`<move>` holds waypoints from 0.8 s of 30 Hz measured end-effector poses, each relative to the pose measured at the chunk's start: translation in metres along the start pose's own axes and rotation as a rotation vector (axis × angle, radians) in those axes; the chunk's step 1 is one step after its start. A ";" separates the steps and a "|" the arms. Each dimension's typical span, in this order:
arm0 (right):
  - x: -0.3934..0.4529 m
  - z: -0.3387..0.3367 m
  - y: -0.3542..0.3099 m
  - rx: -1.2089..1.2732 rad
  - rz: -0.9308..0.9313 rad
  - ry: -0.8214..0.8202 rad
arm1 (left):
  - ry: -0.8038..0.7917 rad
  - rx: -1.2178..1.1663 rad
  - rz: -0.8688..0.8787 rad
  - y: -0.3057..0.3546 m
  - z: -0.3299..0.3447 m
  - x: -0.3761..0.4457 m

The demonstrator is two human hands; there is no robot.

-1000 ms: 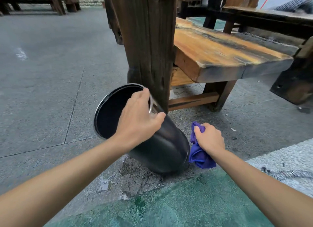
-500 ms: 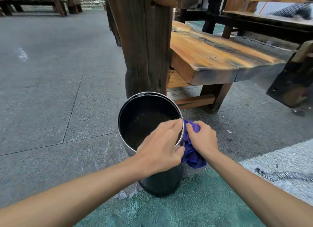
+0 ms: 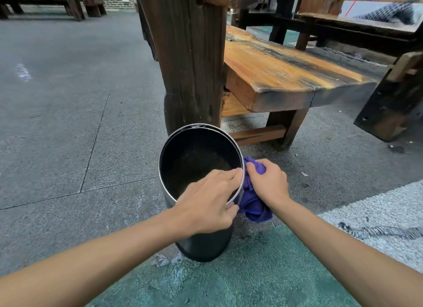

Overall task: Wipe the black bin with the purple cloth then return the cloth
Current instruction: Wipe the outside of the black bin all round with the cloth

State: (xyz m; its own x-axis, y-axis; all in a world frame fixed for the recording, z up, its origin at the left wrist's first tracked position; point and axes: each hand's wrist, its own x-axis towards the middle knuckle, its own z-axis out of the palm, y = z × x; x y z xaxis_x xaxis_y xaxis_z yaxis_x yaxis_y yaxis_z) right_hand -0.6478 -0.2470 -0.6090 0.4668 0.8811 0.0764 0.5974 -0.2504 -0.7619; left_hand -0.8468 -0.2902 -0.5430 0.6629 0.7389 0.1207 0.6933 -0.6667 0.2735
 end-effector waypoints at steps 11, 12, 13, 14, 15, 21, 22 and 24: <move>-0.003 0.021 -0.019 0.042 -0.040 -0.086 | -0.269 -0.130 0.091 -0.112 -0.065 -0.054; -0.003 0.025 -0.024 0.052 -0.053 -0.092 | -0.280 -0.129 0.059 -0.120 -0.070 -0.056; -0.004 0.028 -0.028 0.061 -0.065 -0.096 | -0.284 -0.131 0.030 -0.126 -0.074 -0.058; -0.005 0.031 -0.032 0.069 -0.077 -0.100 | -0.276 -0.137 0.003 -0.132 -0.077 -0.059; -0.006 0.034 -0.037 0.077 -0.089 -0.104 | -0.259 -0.152 -0.022 -0.138 -0.079 -0.059; -0.012 0.042 -0.049 0.149 -0.097 -0.094 | -0.232 -0.148 -0.105 -0.152 -0.094 -0.058; -0.013 0.042 -0.050 0.163 -0.093 -0.090 | -0.201 -0.115 -0.097 -0.146 -0.096 -0.058; -0.013 0.044 -0.051 0.173 -0.087 -0.086 | -0.078 -0.114 -0.055 -0.126 -0.089 -0.054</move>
State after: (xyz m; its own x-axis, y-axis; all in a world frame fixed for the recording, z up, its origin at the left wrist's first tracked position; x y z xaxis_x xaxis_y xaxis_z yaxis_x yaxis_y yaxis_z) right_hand -0.7131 -0.2285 -0.5992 0.3570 0.9290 0.0973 0.5087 -0.1060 -0.8544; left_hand -0.9948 -0.2374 -0.4989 0.6477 0.7614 0.0288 0.6959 -0.6065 0.3845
